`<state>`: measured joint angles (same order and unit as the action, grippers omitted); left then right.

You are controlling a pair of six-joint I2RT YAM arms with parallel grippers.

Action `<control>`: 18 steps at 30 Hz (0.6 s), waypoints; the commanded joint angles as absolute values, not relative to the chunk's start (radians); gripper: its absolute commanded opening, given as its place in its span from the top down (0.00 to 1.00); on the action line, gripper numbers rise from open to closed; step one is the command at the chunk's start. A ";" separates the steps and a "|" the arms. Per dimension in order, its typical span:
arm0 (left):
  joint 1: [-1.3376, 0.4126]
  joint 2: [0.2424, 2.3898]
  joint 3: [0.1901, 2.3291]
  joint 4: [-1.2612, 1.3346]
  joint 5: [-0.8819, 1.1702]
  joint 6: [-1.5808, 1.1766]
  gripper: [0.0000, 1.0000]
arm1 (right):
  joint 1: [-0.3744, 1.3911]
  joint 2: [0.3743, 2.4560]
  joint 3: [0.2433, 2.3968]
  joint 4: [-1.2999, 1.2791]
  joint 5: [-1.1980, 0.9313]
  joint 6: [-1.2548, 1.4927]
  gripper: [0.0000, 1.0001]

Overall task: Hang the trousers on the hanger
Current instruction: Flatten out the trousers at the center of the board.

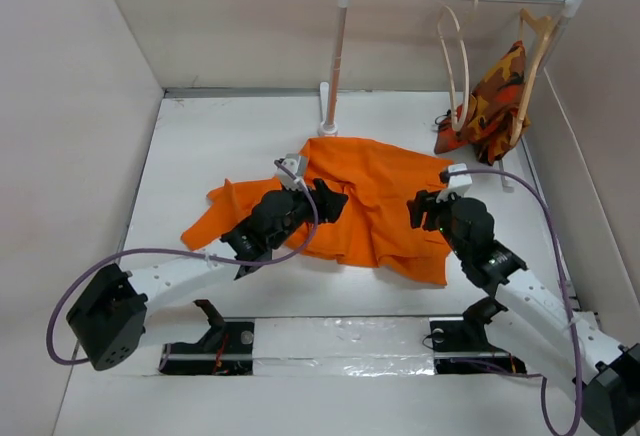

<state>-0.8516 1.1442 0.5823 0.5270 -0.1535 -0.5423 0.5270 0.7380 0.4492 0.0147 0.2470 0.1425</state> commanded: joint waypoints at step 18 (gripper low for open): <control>-1.224 1.606 0.980 0.353 -0.341 -0.262 0.41 | 0.158 0.983 0.446 0.164 0.138 0.218 0.39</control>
